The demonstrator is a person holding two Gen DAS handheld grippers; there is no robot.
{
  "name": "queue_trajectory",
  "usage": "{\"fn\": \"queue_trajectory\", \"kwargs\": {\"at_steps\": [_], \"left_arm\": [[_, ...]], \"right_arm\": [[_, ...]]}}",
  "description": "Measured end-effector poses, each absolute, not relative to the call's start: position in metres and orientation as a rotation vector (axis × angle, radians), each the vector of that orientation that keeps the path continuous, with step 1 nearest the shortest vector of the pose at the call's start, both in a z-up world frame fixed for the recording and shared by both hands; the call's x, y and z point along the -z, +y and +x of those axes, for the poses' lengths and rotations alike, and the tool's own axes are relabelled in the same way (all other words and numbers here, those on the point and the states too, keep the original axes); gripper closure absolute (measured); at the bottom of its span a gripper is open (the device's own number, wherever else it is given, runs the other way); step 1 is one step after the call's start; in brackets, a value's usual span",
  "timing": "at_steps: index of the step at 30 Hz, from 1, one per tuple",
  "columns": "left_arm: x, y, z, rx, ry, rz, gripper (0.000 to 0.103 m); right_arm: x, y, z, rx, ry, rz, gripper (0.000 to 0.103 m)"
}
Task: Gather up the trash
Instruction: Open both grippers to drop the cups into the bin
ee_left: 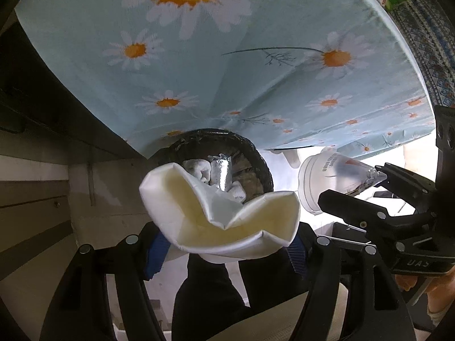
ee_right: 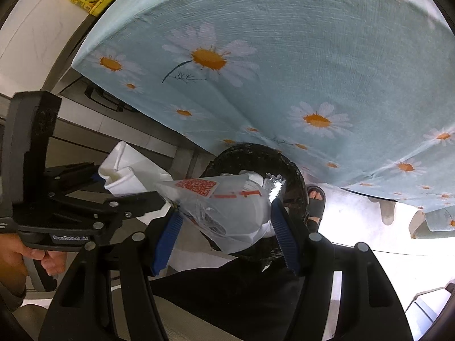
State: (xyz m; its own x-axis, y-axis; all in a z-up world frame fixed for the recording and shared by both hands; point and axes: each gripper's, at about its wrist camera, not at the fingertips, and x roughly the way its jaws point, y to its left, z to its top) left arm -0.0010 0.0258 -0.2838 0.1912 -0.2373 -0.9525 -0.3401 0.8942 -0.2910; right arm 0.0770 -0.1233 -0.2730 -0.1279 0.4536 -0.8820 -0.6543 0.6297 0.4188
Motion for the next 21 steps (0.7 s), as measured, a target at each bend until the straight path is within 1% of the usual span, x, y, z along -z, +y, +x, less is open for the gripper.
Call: {"fn": "queue_trajectory", "kwargs": {"at_steps": [3,4,6,7,21], "left_arm": [[0.284,0.023,0.001,-0.069,1.395,-0.505,0.034],[0.285,0.023,0.001,-0.075,1.401,-0.501,0.035],[0.287,0.023,0.002,-0.081,1.408,-0.504,0.032],[0.288,0.025,0.001,-0.089,1.411,-0.508,0.029],[0.287,0.038,0.005,-0.114,1.418,-0.537,0.029]], "right_arm": [[0.274,-0.125,0.078,-0.957,1.402,-0.182,0.040],[0.275,-0.125,0.080,-0.953,1.412,-0.172,0.038],[0.277,-0.126,0.083,-0.941,1.423,-0.165,0.032],[0.278,-0.127,0.085,-0.934,1.425,-0.164,0.032],[0.272,-0.129,0.091,-0.930,1.418,-0.168,0.032]]}}
